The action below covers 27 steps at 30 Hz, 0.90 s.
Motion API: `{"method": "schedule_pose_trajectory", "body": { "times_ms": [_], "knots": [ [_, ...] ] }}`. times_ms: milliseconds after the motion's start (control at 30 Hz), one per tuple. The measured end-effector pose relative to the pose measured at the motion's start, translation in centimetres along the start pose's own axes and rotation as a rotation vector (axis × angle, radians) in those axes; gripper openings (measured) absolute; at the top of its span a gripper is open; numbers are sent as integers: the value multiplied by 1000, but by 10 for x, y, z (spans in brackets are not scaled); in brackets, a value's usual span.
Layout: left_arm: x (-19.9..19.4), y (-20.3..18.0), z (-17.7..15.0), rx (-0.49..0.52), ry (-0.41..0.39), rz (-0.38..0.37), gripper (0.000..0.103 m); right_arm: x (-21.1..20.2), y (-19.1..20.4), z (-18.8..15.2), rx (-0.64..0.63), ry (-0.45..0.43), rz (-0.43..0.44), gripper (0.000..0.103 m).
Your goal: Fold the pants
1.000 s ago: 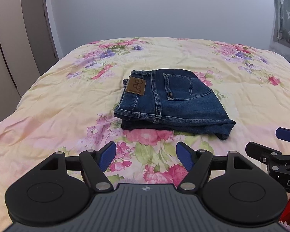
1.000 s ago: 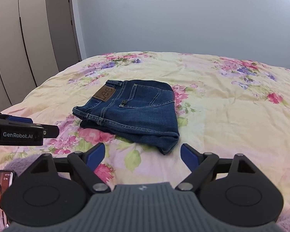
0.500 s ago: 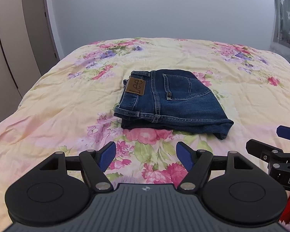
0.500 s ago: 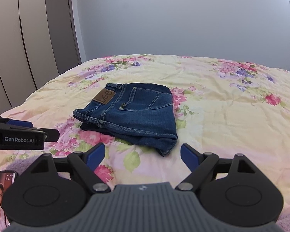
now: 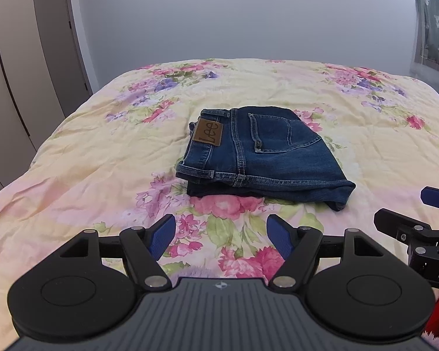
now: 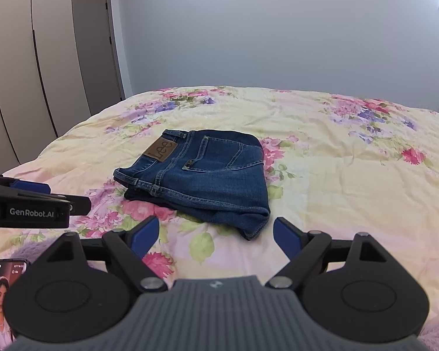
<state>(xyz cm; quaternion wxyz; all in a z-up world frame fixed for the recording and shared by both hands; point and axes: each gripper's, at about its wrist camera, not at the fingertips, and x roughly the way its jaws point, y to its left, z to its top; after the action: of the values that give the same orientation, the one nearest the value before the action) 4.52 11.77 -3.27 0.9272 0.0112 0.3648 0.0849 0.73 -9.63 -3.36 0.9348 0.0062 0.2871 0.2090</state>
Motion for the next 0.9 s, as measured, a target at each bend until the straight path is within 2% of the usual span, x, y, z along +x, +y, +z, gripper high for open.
{"method": "schedule_pose_trajectory", "body": {
  "times_ms": [900],
  "knots": [
    [-2, -1, -1, 20, 0, 27, 84, -5, 6, 2, -35, -20, 2, 81]
  ]
}}
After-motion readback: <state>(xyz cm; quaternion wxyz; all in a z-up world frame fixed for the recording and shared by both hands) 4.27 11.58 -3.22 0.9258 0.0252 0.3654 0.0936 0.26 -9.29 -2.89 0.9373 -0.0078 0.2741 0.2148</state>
